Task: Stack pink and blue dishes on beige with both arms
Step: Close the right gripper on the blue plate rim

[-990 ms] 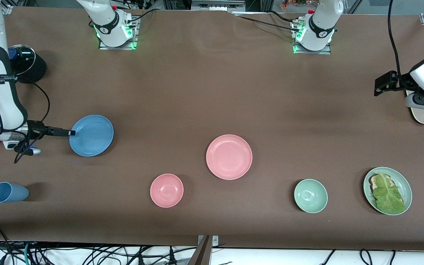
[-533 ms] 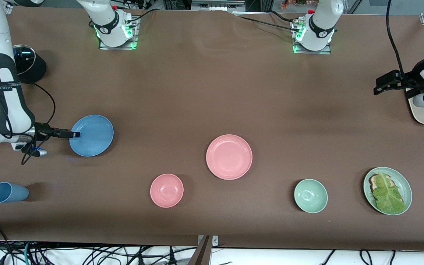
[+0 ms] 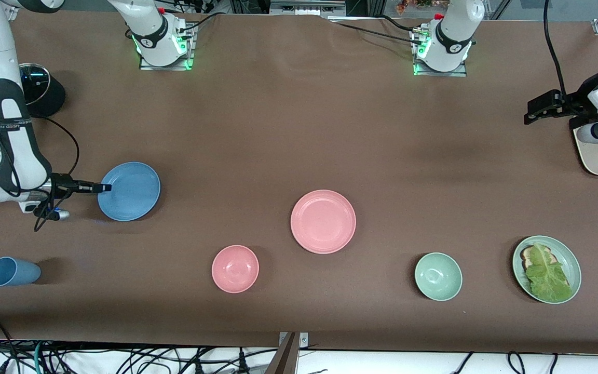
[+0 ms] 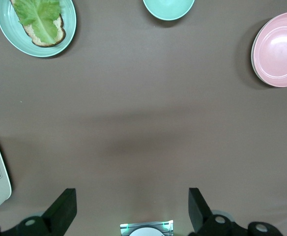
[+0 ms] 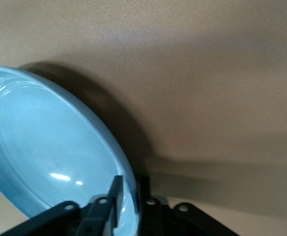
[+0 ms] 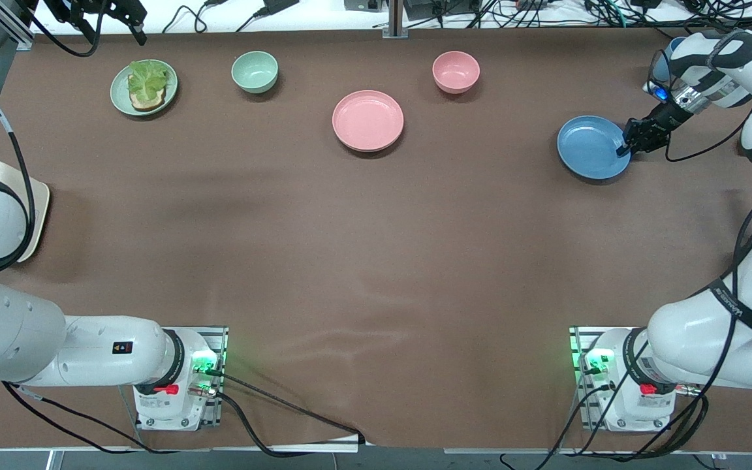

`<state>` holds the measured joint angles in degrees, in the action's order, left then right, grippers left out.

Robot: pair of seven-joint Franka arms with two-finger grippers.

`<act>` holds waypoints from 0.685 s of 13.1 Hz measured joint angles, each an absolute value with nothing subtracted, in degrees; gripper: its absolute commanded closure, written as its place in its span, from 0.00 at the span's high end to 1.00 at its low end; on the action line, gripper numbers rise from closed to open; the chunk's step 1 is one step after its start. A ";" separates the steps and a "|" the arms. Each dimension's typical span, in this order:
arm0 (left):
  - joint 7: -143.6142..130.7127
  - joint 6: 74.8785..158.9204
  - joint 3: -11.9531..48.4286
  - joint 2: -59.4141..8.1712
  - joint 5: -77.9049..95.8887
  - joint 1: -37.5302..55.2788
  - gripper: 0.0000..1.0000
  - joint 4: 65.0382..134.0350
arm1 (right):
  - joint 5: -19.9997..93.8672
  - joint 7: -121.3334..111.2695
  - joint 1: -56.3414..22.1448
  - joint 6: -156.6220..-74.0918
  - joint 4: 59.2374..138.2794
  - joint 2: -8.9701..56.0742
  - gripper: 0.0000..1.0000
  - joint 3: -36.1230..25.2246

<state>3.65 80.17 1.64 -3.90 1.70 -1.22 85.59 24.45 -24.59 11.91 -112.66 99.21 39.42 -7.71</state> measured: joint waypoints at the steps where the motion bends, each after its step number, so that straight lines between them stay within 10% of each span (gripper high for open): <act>1: 3.62 80.17 1.64 -3.90 1.70 -1.16 1.00 85.61 | 24.52 -25.27 11.94 -111.89 98.99 39.29 0.00 -7.71; 9: 3.42 80.20 1.26 -4.23 1.70 -1.26 1.00 86.25 | 24.62 -18.85 7.73 -103.34 93.92 35.79 0.00 -6.71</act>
<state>3.42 80.20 1.26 -4.23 1.70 -1.26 86.25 24.62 -18.85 7.73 -103.34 93.92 35.79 -6.71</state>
